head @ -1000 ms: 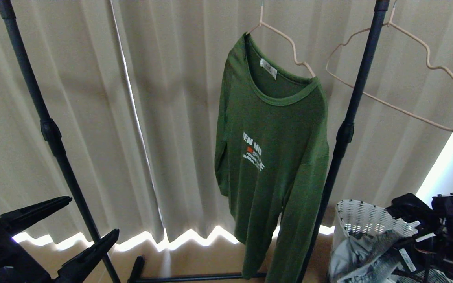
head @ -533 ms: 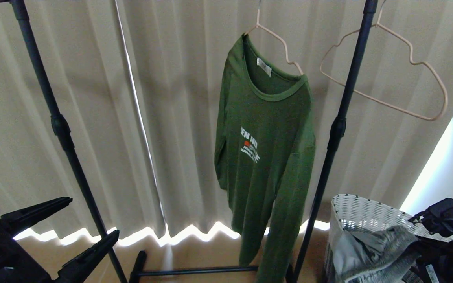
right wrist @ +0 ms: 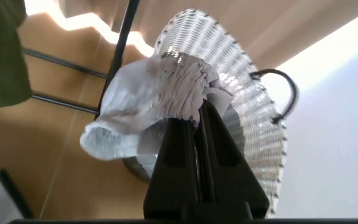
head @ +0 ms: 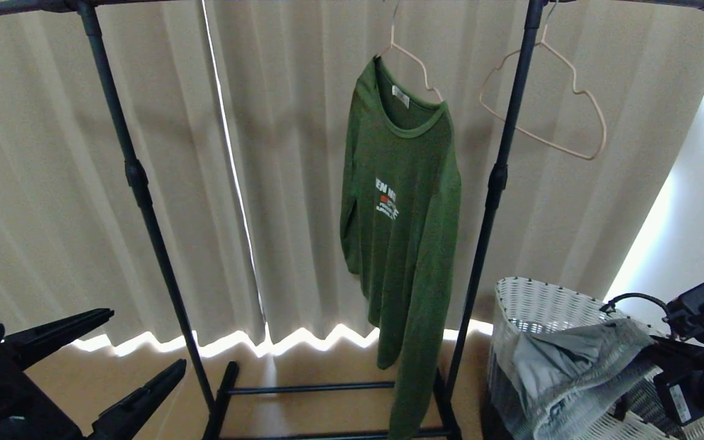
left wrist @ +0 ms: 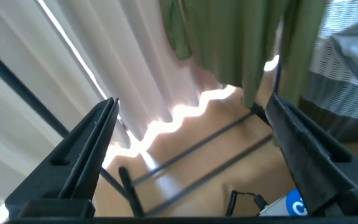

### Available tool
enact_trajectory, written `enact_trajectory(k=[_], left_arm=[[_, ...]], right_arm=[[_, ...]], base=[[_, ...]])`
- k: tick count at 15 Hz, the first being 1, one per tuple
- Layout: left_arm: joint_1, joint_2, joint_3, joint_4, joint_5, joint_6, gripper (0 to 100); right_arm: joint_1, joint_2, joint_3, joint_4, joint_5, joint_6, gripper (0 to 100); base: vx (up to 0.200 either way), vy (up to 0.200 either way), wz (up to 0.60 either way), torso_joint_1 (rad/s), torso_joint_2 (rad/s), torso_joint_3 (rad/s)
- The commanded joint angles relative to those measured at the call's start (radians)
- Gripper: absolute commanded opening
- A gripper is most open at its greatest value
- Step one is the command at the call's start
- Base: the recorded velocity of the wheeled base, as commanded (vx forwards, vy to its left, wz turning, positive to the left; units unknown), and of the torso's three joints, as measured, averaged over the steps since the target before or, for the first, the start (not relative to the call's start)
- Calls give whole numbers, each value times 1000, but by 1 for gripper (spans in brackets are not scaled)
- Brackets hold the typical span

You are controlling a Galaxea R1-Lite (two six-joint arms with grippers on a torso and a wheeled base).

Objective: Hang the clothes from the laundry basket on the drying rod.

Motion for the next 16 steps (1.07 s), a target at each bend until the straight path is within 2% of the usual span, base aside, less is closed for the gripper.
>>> enact_trajectory(k=[1,4,9,12,15,16], left_arm=[[-1,5,-1,-1,0,1,100],[-10,15,8,-2,-5,7,100],[-199,6,8,-2,-88,-20,100],[-291,106,-110,-1,-106,-112,100],[-366,285,-221,-2,-106,-184,100],[-417,397,-285,-2,-104,-236,100]], right_arm=[[28,7,-42,2,2,-5,0],[159,6,-137,2,11,-3,0],[317,-2,-277,-1,17,15,0],[408,-5,-361,-3,19,71,0],[485,-11,-424,-3,19,78,0],[525,-9,-451,-3,19,78,0]], base=[[0,0,0,0,0,0],[0,0,0,0,0,0],[0,0,0,0,0,0],[0,0,0,0,0,0],[0,0,0,0,0,0],[0,0,0,0,0,0]])
